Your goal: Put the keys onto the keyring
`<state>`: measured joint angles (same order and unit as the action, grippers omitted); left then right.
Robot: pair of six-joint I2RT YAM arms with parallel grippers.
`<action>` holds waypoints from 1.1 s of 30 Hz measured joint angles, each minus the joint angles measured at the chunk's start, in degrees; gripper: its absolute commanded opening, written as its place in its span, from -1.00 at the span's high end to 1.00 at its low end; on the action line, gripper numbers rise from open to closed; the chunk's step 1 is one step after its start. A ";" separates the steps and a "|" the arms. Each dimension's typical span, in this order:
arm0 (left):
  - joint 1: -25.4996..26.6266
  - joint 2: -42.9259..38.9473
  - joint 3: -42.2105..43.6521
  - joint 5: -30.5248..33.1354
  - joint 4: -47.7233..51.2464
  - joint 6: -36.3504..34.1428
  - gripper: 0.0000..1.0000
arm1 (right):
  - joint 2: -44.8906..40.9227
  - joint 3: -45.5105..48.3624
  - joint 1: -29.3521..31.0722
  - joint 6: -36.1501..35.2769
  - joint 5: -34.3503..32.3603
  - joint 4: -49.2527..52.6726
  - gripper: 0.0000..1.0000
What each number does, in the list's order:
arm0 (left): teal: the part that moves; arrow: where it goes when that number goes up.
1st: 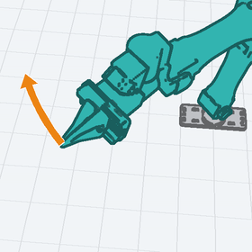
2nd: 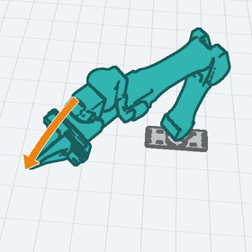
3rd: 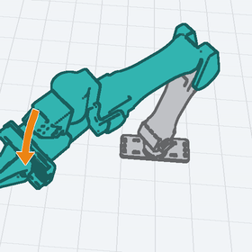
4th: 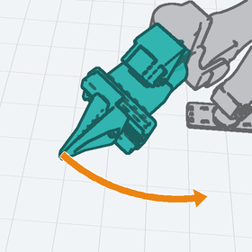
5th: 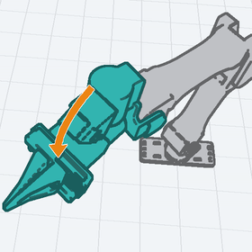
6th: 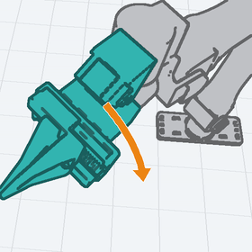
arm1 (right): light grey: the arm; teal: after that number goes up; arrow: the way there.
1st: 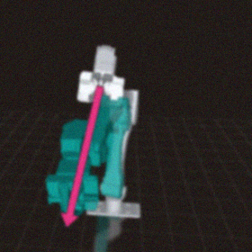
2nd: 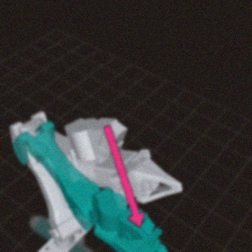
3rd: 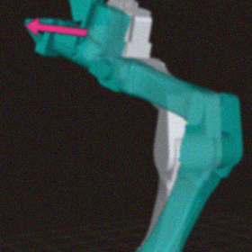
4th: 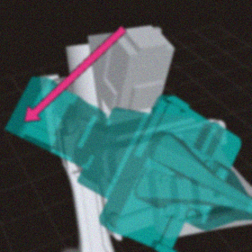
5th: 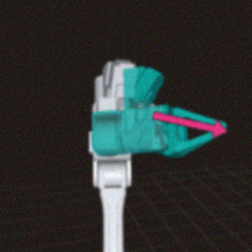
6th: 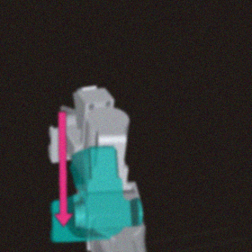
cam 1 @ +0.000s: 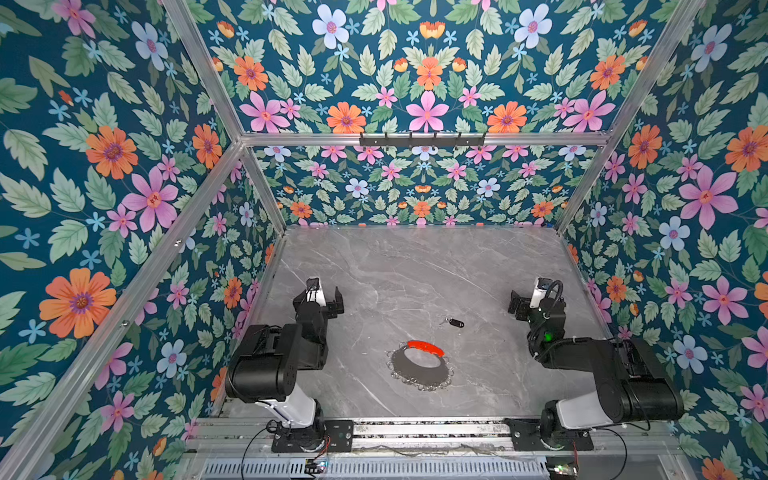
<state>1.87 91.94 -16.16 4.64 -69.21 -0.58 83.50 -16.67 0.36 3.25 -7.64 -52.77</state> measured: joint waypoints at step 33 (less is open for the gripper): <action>0.00 0.00 0.00 0.00 -0.02 0.00 -1.00 | 0.50 2.08 2.58 -2.05 -3.32 -5.49 -0.98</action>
<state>1.87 91.94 -16.16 4.64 -69.23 -0.58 84.01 -14.59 2.94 1.19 -10.96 -58.26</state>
